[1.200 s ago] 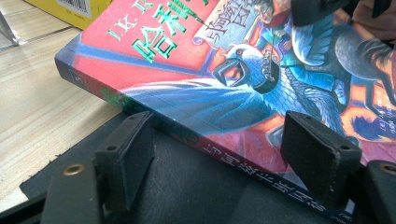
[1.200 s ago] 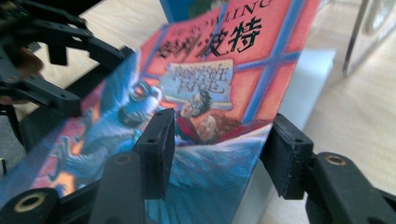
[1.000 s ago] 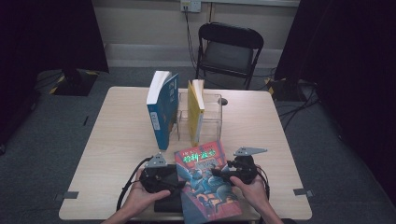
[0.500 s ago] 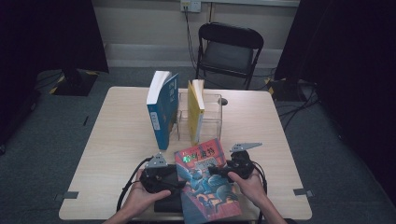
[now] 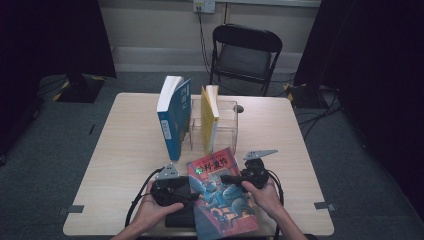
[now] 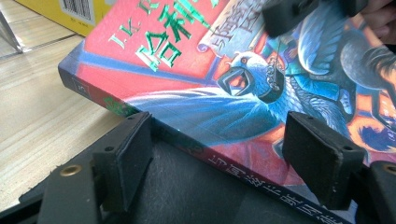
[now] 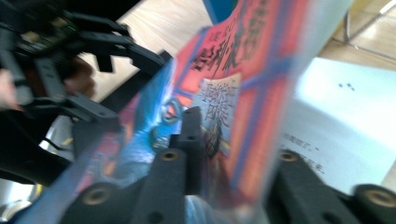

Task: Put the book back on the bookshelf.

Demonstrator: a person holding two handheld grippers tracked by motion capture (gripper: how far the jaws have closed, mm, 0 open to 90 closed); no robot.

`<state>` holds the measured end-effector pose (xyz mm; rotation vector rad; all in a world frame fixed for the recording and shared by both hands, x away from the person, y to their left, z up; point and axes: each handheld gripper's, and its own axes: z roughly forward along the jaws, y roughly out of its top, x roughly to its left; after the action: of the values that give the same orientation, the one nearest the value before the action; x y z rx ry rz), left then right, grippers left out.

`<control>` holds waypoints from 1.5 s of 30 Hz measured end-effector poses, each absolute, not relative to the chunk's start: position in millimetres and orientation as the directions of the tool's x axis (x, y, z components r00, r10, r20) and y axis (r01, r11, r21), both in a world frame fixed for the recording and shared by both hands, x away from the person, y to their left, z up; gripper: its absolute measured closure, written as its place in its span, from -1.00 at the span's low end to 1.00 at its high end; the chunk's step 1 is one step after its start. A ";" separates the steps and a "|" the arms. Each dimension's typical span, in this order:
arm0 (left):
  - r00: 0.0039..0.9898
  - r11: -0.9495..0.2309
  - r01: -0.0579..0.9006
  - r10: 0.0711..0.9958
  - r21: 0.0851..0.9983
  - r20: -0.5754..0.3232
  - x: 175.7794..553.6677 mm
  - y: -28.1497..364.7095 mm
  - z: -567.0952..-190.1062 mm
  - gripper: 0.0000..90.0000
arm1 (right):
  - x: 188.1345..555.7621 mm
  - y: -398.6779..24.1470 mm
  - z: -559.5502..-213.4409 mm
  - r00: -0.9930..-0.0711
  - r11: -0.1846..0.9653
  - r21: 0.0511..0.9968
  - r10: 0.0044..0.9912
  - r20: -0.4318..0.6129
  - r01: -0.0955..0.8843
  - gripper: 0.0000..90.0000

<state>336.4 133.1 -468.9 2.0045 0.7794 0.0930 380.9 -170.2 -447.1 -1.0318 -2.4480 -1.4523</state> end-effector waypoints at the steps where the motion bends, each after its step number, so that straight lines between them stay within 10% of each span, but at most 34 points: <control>1: 0.793 -0.346 0.487 0.560 0.802 -0.240 336.4 133.0 -468.8 -0.47 | 379.6 -170.3 -445.4 -0.769 0.306 0.744 0.487 0.414 0.594 0.79; 32: 0.787 -0.299 0.548 0.501 0.781 -0.361 346.5 129.3 -468.6 -0.64 | 348.5 -166.8 -411.4 -0.834 0.302 0.828 0.456 0.310 0.473 0.89; 45: 0.735 -0.229 0.628 0.489 0.743 -0.470 348.4 127.8 -467.6 -0.39 | 351.7 -171.6 -413.7 -0.822 0.387 0.771 0.486 0.295 0.506 0.91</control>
<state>348.4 127.8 -467.6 1.8827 0.8623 -0.1651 351.7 -171.6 -413.7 -0.9299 -2.5986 -1.4564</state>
